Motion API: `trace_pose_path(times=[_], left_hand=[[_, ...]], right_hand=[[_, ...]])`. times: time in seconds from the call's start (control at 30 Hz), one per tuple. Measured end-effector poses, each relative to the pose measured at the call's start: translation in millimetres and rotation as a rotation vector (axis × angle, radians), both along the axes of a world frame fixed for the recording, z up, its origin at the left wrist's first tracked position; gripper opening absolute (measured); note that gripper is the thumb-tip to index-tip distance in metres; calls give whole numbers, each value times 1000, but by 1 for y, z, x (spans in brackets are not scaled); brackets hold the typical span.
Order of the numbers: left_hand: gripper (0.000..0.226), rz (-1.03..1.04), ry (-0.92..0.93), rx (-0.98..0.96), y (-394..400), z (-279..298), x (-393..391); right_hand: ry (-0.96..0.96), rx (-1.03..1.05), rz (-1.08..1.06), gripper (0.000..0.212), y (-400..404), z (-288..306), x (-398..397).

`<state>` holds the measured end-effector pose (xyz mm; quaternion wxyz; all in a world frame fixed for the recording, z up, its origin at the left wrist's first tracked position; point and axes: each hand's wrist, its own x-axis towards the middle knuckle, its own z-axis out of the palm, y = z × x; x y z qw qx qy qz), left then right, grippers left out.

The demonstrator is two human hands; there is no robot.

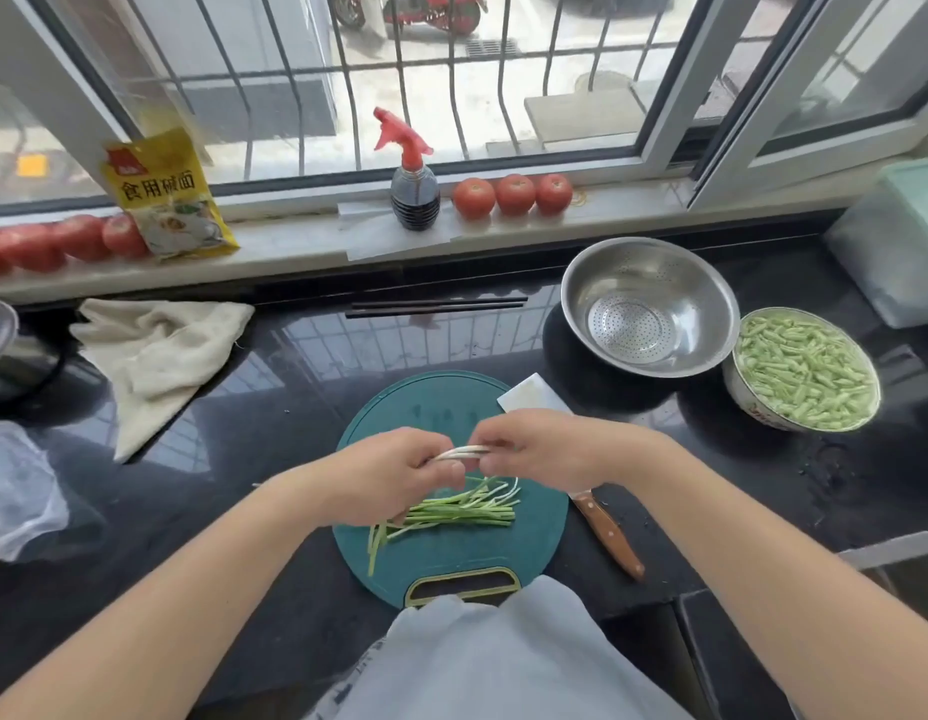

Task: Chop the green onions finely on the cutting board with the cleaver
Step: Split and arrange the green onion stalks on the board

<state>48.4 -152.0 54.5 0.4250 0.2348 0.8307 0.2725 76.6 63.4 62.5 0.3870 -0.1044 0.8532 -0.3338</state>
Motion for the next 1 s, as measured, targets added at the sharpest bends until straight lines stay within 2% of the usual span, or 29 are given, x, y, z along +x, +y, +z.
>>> trace_pose_path(times=[0.03,0.1,0.2,0.27,0.37,0.47,0.57,0.63,0.77,0.87,1.0], left_hand=[[27,-21,19,-83,-7,-7,0],[37,20,40,-201,-22,-29,5],[38,374,-151,-157,-47,-65,14],[30,642,-288,1,-54,-78,21],[23,868,-325,203,-53,-77,32],[21,983,-442,398,-43,-66,36],[24,1014,-457,467,-33,-59,32],[23,1039,-449,473,-27,-57,27],[17,1102,-428,500,-8,-49,18],[16,1076,-427,513,6,-45,16],[23,1078,-479,535,9,-40,14]], right_hand=[[-18,9,-80,22,0,-16,3],[-33,128,-386,21,5,-64,6],[-45,460,-663,23,7,-137,13],[-109,456,-745,18,-2,-165,17],[-91,449,-821,12,-11,-182,16],[-63,392,-966,17,-6,-173,16],[33,249,-1088,24,3,-148,21],[109,145,-1108,20,-1,-127,23],[299,124,-931,19,-32,-86,18],[246,5,-899,22,-68,-66,13],[265,2,-891,26,-92,-57,12]])
